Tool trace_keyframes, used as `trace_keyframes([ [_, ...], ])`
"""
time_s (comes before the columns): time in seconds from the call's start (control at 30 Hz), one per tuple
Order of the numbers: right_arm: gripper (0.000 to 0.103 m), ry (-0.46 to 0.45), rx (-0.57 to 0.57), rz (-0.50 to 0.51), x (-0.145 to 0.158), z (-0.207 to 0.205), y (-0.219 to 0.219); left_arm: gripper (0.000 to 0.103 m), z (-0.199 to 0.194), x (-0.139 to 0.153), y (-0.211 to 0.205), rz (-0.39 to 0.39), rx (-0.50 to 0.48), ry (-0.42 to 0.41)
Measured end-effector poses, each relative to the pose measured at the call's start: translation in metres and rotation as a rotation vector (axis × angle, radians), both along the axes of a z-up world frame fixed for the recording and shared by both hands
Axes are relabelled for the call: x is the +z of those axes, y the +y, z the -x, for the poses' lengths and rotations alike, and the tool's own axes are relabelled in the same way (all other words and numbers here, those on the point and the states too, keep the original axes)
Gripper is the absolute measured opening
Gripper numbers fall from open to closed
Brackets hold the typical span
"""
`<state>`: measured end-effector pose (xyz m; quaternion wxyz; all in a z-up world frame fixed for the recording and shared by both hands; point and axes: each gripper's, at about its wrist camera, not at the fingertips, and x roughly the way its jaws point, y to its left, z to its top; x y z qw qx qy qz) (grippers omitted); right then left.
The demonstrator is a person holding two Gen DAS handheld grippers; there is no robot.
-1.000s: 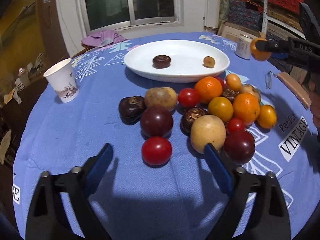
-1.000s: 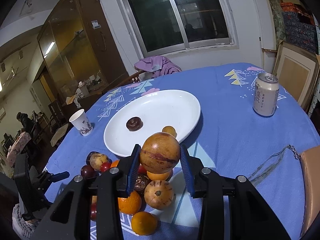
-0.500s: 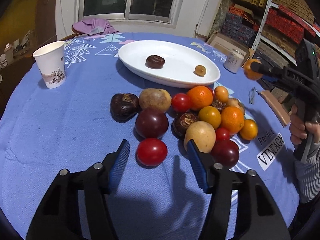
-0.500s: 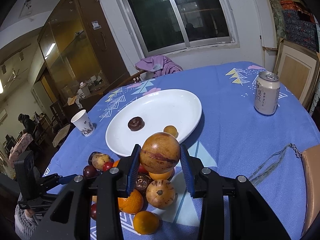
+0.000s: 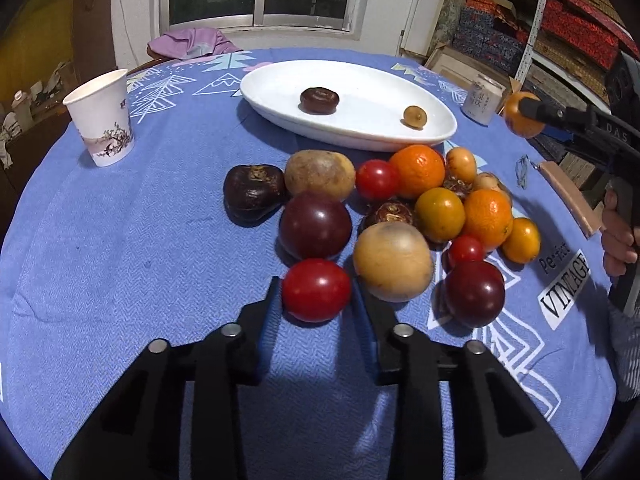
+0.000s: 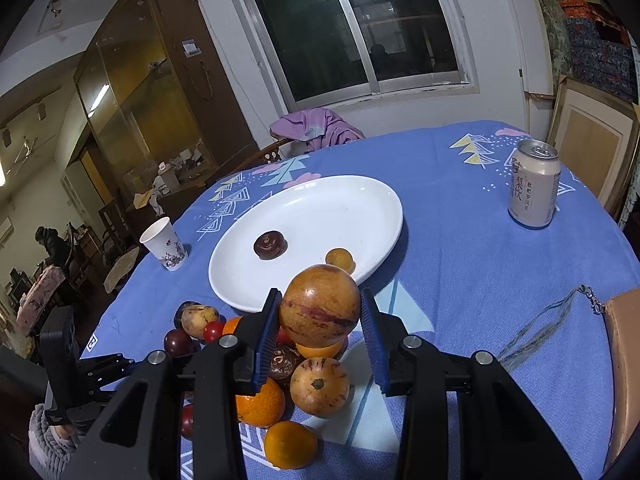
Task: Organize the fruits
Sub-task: 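Grasp the red round plum with the left tool while the right tool holds its fruit, then lower both held fruits onto the white plate and open both tools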
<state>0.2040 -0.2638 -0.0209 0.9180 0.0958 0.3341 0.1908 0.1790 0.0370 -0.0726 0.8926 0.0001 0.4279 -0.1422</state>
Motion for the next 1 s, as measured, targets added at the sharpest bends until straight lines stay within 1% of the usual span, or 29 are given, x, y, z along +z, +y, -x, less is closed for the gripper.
trace_keyframes([
  [0.07, 0.040, -0.001, 0.000, 0.002, 0.000, 0.001, 0.000, 0.033, 0.000, 0.000, 0.000, 0.005, 0.003, -0.001],
  [0.13, 0.040, -0.001, 0.000, 0.002, 0.000, 0.001, 0.000, 0.033, 0.001, 0.000, -0.002, -0.009, 0.004, -0.009],
  [0.23, 0.040, 0.000, -0.002, -0.001, 0.000, 0.001, -0.001, 0.032, 0.004, 0.005, -0.002, -0.013, 0.010, -0.034],
  [0.37, 0.040, -0.005, -0.010, -0.007, 0.001, 0.000, -0.004, 0.032, 0.009, 0.021, 0.003, 0.001, 0.030, -0.090],
  [0.47, 0.040, -0.012, -0.020, -0.013, 0.004, 0.000, -0.006, 0.032, -0.001, 0.036, 0.000, 0.003, 0.033, -0.107],
  [0.57, 0.040, -0.027, -0.034, -0.013, 0.012, -0.003, -0.007, 0.032, -0.022, 0.056, -0.007, -0.013, 0.039, -0.132],
  [0.67, 0.040, -0.047, -0.036, 0.030, 0.025, -0.016, 0.002, 0.032, -0.051, 0.076, -0.016, -0.027, 0.046, -0.157],
  [0.73, 0.040, -0.044, -0.018, 0.071, 0.030, -0.031, 0.015, 0.032, -0.075, 0.083, -0.022, -0.020, 0.057, -0.154],
  [0.8, 0.040, -0.033, -0.001, 0.105, 0.030, -0.050, 0.030, 0.032, -0.096, 0.084, -0.026, -0.011, 0.069, -0.144],
  [0.83, 0.040, -0.017, 0.015, 0.116, 0.027, -0.060, 0.037, 0.032, -0.109, 0.081, -0.029, -0.001, 0.071, -0.127],
  [0.93, 0.040, 0.040, 0.027, 0.127, 0.011, -0.092, 0.053, 0.032, -0.139, 0.066, -0.035, 0.008, 0.081, -0.078],
  [1.0, 0.040, 0.076, 0.022, 0.154, -0.002, -0.112, 0.060, 0.032, -0.148, 0.057, -0.038, 0.016, 0.081, -0.056],
])
